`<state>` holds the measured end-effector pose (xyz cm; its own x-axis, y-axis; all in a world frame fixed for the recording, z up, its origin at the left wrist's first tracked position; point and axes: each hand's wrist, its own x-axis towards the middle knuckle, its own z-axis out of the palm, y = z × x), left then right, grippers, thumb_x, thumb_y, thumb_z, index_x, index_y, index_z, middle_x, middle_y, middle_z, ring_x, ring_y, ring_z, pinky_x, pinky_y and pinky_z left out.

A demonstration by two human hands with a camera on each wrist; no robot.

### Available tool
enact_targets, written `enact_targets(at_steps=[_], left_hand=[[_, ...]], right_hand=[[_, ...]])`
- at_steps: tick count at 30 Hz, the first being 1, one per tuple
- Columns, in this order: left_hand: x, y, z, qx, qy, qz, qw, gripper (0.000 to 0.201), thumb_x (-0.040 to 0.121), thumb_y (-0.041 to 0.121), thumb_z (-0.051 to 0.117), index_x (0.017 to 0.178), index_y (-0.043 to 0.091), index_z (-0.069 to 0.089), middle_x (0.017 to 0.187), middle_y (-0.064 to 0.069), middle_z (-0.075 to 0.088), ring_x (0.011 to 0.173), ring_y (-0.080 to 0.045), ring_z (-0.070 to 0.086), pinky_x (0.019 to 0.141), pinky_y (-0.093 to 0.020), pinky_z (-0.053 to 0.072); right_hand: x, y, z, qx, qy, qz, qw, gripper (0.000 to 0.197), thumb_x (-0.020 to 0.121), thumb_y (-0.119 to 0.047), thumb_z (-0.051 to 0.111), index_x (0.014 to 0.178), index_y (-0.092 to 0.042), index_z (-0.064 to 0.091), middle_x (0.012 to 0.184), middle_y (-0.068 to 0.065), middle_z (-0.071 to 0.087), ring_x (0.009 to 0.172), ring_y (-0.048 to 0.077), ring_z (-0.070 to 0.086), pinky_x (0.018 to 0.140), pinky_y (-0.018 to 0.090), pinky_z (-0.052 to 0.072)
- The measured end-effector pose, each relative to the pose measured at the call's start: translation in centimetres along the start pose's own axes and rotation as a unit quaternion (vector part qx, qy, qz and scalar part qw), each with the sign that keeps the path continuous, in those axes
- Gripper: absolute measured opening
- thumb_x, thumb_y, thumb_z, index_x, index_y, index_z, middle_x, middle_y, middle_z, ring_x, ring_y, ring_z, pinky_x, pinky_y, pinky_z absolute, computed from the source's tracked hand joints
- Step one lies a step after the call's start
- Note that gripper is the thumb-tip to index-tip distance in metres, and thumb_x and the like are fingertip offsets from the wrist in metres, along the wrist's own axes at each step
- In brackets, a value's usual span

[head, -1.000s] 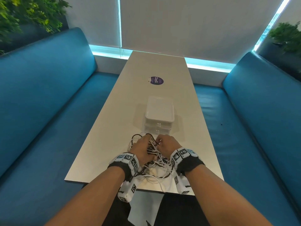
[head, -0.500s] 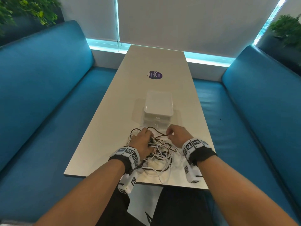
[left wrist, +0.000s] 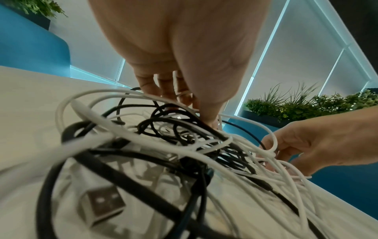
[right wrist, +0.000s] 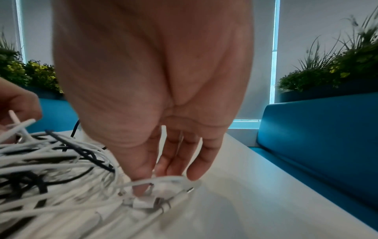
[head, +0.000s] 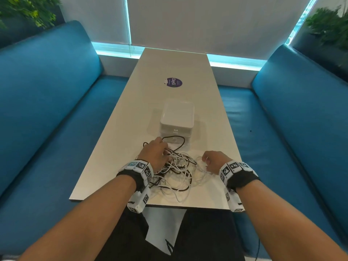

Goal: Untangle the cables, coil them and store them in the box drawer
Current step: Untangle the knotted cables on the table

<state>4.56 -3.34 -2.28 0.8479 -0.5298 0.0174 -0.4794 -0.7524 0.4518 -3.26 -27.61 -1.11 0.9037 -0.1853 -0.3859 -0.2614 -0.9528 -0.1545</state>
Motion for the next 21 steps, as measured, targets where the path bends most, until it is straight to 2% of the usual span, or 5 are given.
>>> enact_targets(at_steps=[5, 9, 15, 18, 21], left_hand=[[-0.1, -0.2, -0.3, 0.02, 0.018, -0.005, 1.0, 0.016, 0.088, 0.037, 0.069, 0.096, 0.024, 0.063, 0.111, 0.004, 0.052, 0.103, -0.021, 0.051, 0.09, -0.039, 0.047], [0.0, 0.5, -0.6, 0.047, -0.009, -0.004, 0.999, 0.023, 0.091, 0.038, 0.066, 0.107, 0.022, 0.064, 0.123, 0.001, 0.051, 0.113, -0.024, 0.046, 0.098, -0.041, 0.041], [-0.5, 3.3, -0.7, 0.094, -0.016, 0.084, 0.992, 0.051, 0.076, 0.01, 0.062, 0.123, 0.027, 0.053, 0.138, 0.003, 0.039, 0.128, -0.023, 0.031, 0.108, -0.039, 0.027], [-0.5, 5.7, -0.3, 0.075, -0.041, 0.143, 0.986, 0.035, 0.079, 0.021, 0.061, 0.113, 0.028, 0.06, 0.134, 0.007, 0.048, 0.129, -0.019, 0.034, 0.111, -0.042, 0.026], [-0.8, 7.8, 1.1, 0.123, -0.098, 0.211, 0.965, 0.026, 0.085, 0.042, 0.055, 0.104, 0.032, 0.068, 0.118, 0.007, 0.056, 0.118, -0.019, 0.042, 0.106, -0.048, 0.031]], right_hand=[[0.0, 0.6, 0.1, -0.018, 0.019, 0.004, 1.0, 0.037, 0.086, 0.001, 0.057, 0.113, -0.022, 0.067, 0.125, 0.002, 0.059, 0.117, 0.022, 0.056, 0.096, 0.03, 0.047], [-0.6, 0.7, 0.0, -0.009, 0.036, 0.016, 0.999, 0.019, 0.082, -0.019, 0.073, 0.091, -0.035, 0.067, 0.111, -0.001, 0.049, 0.096, 0.023, 0.061, 0.086, 0.03, 0.051], [-1.5, 0.4, 0.3, -0.035, 0.049, -0.021, 0.998, 0.021, 0.093, -0.017, 0.043, 0.088, -0.029, 0.06, 0.1, 0.002, 0.065, 0.087, 0.022, 0.06, 0.078, 0.032, 0.05], [-1.5, 0.1, 0.2, -0.017, 0.057, -0.053, 0.997, 0.024, 0.092, -0.014, 0.042, 0.091, -0.034, 0.054, 0.1, 0.002, 0.066, 0.09, 0.021, 0.058, 0.08, 0.033, 0.049], [-1.9, -1.0, -0.3, 0.006, 0.023, -0.093, 0.995, 0.026, 0.086, -0.015, 0.051, 0.098, -0.031, 0.067, 0.104, 0.003, 0.068, 0.101, 0.025, 0.06, 0.088, 0.039, 0.051]])
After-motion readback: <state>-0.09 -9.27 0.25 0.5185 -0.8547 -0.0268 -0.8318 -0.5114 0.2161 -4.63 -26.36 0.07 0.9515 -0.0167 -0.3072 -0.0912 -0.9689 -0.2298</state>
